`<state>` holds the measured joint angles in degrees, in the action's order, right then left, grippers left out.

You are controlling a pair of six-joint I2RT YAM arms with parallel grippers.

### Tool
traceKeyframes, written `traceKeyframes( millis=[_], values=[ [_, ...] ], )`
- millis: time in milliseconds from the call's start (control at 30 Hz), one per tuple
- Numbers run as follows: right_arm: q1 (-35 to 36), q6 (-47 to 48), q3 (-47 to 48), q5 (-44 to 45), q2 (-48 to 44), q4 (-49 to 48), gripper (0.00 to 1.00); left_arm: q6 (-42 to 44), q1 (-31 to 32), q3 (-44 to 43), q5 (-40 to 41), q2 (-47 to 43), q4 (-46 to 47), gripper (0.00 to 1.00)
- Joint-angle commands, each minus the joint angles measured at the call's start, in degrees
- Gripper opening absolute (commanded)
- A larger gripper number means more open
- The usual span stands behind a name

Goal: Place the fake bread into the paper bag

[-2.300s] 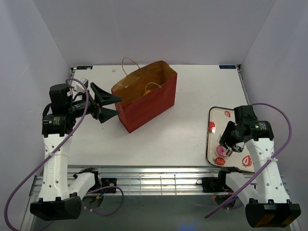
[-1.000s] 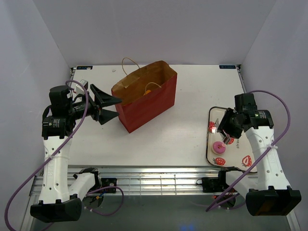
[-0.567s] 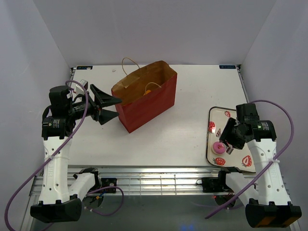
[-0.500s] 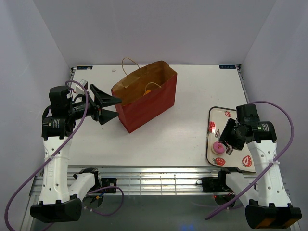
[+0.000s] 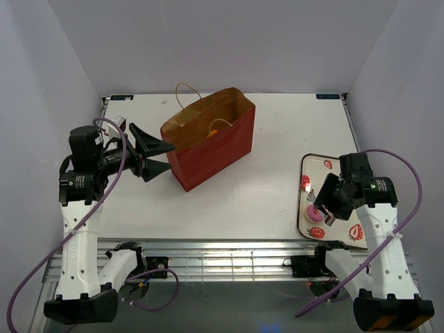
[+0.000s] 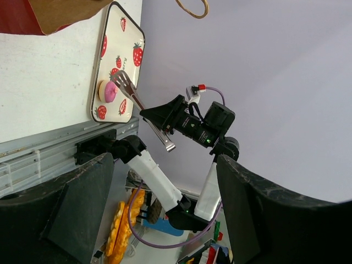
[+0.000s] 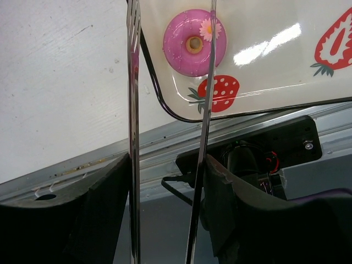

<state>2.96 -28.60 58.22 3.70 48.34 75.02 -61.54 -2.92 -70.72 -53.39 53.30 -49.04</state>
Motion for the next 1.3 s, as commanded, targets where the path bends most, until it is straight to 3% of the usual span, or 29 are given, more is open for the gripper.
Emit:
traceKeyframes(
  millis=[0,1267],
  values=[
    [-0.15,-0.58,-0.82,0.87,0.18,-0.05,0.60,0.10,-0.33,0.14,-0.76,-1.53,-0.18,0.85],
    [-0.15,0.39,-4.86,1.31,0.00,-0.05,0.61,-0.07,-0.33,-0.21,-0.58,-1.44,-0.36,0.85]
  ],
)
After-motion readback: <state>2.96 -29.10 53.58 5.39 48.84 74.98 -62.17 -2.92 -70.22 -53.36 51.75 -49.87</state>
